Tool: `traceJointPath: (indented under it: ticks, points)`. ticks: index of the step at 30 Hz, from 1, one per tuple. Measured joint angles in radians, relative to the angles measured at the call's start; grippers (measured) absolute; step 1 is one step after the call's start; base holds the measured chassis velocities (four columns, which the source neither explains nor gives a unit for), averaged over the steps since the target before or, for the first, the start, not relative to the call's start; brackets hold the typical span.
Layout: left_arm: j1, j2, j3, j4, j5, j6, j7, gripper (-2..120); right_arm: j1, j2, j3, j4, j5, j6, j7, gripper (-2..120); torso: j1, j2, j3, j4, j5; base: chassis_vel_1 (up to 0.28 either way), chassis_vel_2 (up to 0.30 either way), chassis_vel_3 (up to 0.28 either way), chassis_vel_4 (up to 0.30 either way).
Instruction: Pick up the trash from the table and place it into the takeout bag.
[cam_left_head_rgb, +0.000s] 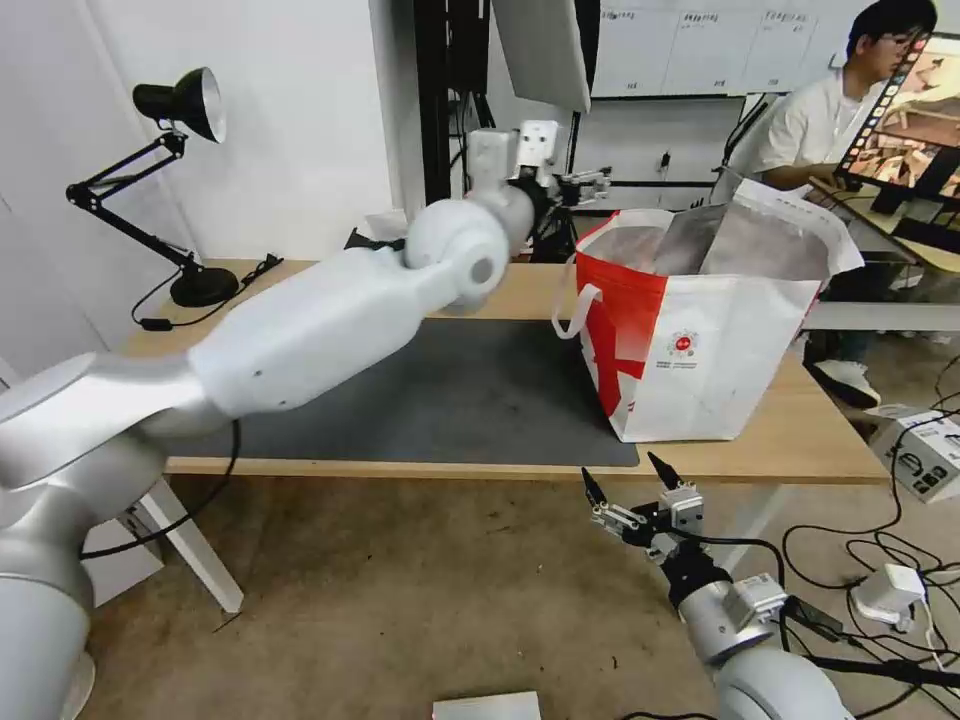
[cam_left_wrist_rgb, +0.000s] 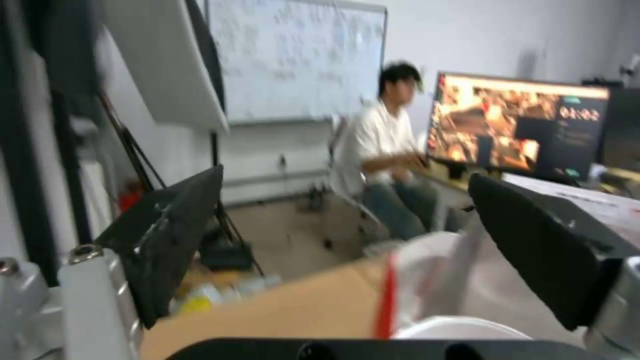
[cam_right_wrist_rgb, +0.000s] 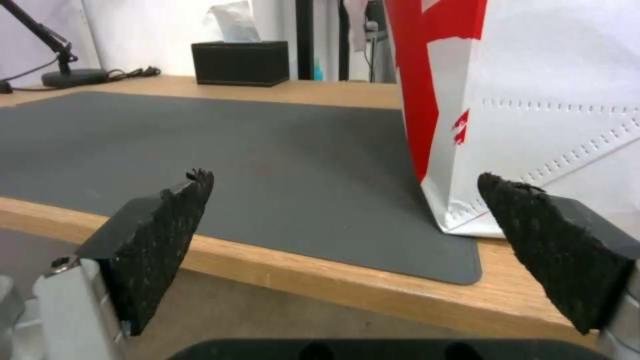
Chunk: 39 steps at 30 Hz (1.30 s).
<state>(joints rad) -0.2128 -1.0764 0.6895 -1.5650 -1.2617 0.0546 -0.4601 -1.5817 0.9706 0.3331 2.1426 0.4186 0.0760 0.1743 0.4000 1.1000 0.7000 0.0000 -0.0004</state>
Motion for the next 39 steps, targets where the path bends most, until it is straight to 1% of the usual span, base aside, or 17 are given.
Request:
traceJointPath:
  ticks: [2, 5, 6, 8, 9, 12, 13, 14, 16, 18, 20, 21, 25, 27, 28, 33, 39]
  points:
    - [0.017, 0.028, -0.006, -0.019, 0.016, -0.023, 0.001, 100, 0.000, 0.000, 0.000, 0.000, 0.000, 0.000, 0.000, 100, 0.000, 0.000, 0.000, 0.0000, -0.0001, 0.000, 0.000, 0.000, 0.000]
    - [0.096, 0.144, -0.048, -0.104, 0.036, -0.121, 0.031, 100, 0.000, 0.000, 0.000, 0.000, 0.000, 0.000, 0.000, 100, 0.000, 0.000, 0.000, 0.0000, 0.0001, 0.000, 0.000, 0.000, 0.000]
    - [0.096, 0.144, -0.048, -0.104, 0.036, -0.121, 0.031, 100, 0.000, 0.000, 0.000, 0.000, 0.000, 0.000, 0.000, 100, 0.000, 0.000, 0.000, 0.0000, 0.0001, 0.000, 0.000, 0.000, 0.000]
    - [0.183, 0.221, -0.101, -0.166, 0.035, -0.146, 0.052, 100, 0.000, 0.000, 0.000, 0.000, 0.000, 0.000, 0.000, 100, 0.000, 0.000, 0.000, 0.0003, 0.0000, 0.000, 0.000, 0.000, 0.000]
    - [0.183, 0.221, -0.101, -0.166, 0.035, -0.146, 0.052, 100, 0.000, 0.000, 0.000, 0.000, 0.000, 0.000, 0.000, 100, 0.000, 0.000, 0.000, 0.0003, 0.0000, 0.000, 0.000, 0.000, 0.000]
    - [0.348, 0.308, -0.214, -0.238, 0.059, -0.160, 0.063, 100, 0.000, 0.000, 0.000, 0.000, 0.000, 0.000, 0.000, 100, 0.000, 0.000, 0.000, 0.0004, -0.0004, 0.000, 0.000, 0.000, 0.000]
    - [0.393, 0.326, -0.250, -0.252, 0.071, -0.168, 0.071, 100, 0.000, 0.000, 0.000, 0.000, 0.000, 0.000, 0.000, 100, 0.000, 0.000, 0.000, 0.0004, -0.0004, 0.000, 0.000, 0.000, 0.000]
    - [0.393, 0.326, -0.250, -0.252, 0.071, -0.168, 0.071, 100, 0.000, 0.000, 0.000, 0.000, 0.000, 0.000, 0.000, 100, 0.000, 0.000, 0.000, 0.0004, -0.0004, 0.000, 0.000, 0.000, 0.000]
    - [0.496, 0.360, -0.338, -0.278, 0.110, -0.187, 0.091, 100, 0.000, 0.000, 0.000, 0.000, 0.000, 0.000, 0.000, 100, 0.000, 0.000, 0.000, 0.0000, 0.0004, 0.000, 0.000, 0.000, 0.000]
    - [0.532, 0.368, -0.367, -0.286, 0.123, -0.189, 0.098, 100, 0.000, 0.000, 0.000, 0.000, 0.000, 0.000, 0.000, 100, 0.000, 0.000, 0.000, 0.0001, 0.0001, 0.000, 0.000, 0.000, 0.000]
    - [0.654, 0.392, -0.458, -0.314, 0.162, -0.197, 0.121, 100, 0.000, 0.000, 0.000, 0.000, 0.000, 0.000, 0.000, 100, 0.000, 0.000, 0.000, -0.0001, 0.0002, 0.000, 0.000, 0.000, 0.000]
    - [0.654, 0.392, -0.458, -0.314, 0.162, -0.197, 0.121, 100, 0.000, 0.000, 0.000, 0.000, 0.000, 0.000, 0.000, 100, 0.000, 0.000, 0.000, -0.0001, 0.0002, 0.000, 0.000, 0.000, 0.000]
    - [0.909, 0.446, -0.667, -0.378, 0.229, -0.210, 0.157, 100, 0.000, 0.000, 0.000, 0.000, 0.000, 0.000, 0.000, 100, 0.000, 0.000, 0.000, 0.0003, 0.0003, 0.000, 0.000, 0.000, 0.000]
    - [0.936, 0.451, -0.688, -0.385, 0.238, -0.211, 0.160, 100, 0.000, 0.000, 0.000, 0.000, 0.000, 0.000, 0.000, 100, 0.000, 0.000, 0.000, 0.0002, 0.0002, 0.000, 0.000, 0.000, 0.000]
    - [1.025, 0.465, -0.746, -0.409, 0.267, -0.218, 0.169, 100, 0.000, 0.000, 0.000, 0.000, 0.000, 0.000, 0.000, 100, 0.000, 0.000, 0.000, 0.0003, 0.0002, 0.000, 0.000, 0.000, 0.000]
    - [1.150, 0.460, -0.799, -0.443, 0.336, -0.240, 0.171, 100, 0.000, 0.000, 0.000, 0.000, 0.000, 0.000, 0.000, 100, 0.000, 0.000, 0.000, 0.0000, 0.0003, 0.000, 0.000, 0.000, 0.000]
    - [1.306, 0.401, -0.866, -0.459, 0.498, -0.283, 0.118, 100, 0.000, 0.000, 0.000, 0.000, 0.000, 0.000, 0.000, 100, 0.000, 0.000, 0.000, -0.0002, 0.0003, 0.000, 0.000, 0.000, 0.000]
